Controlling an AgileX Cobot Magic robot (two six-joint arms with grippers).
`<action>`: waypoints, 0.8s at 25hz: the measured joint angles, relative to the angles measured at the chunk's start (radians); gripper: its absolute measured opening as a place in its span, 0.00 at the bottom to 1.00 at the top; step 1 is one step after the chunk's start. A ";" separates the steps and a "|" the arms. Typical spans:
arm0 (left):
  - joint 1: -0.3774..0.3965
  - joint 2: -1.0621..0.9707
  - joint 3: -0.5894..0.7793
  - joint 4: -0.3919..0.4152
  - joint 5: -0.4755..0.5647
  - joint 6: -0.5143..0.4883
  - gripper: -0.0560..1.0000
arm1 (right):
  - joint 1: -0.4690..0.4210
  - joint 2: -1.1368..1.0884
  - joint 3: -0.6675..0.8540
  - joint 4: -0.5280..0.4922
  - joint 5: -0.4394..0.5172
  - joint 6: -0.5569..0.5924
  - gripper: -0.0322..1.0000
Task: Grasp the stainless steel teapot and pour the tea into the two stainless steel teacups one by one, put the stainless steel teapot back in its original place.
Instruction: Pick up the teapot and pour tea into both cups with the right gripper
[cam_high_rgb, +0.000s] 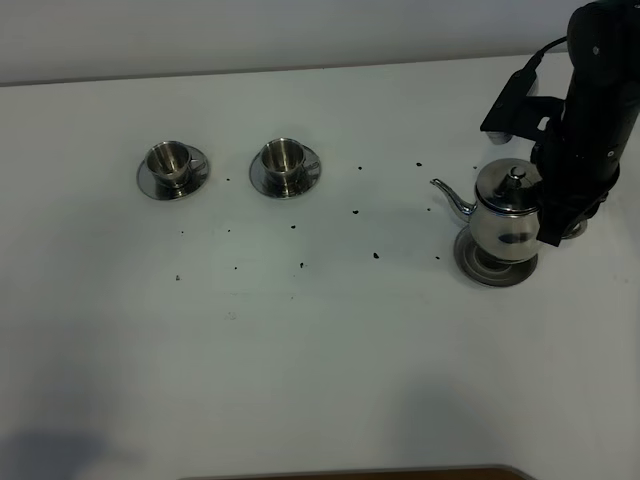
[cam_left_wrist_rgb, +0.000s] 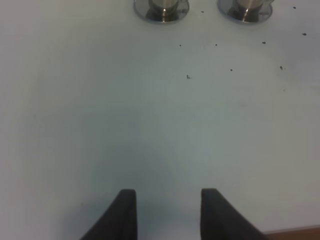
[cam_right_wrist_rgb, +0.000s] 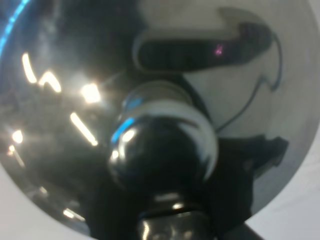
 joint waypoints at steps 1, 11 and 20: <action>0.000 0.000 0.000 0.000 0.000 0.000 0.40 | 0.000 -0.010 0.000 0.003 -0.008 0.000 0.22; 0.000 0.000 0.000 0.000 0.000 0.000 0.40 | 0.033 -0.031 -0.011 0.107 -0.145 -0.013 0.22; 0.000 0.000 0.000 0.000 0.000 0.000 0.40 | 0.108 0.112 -0.287 0.058 -0.048 -0.017 0.22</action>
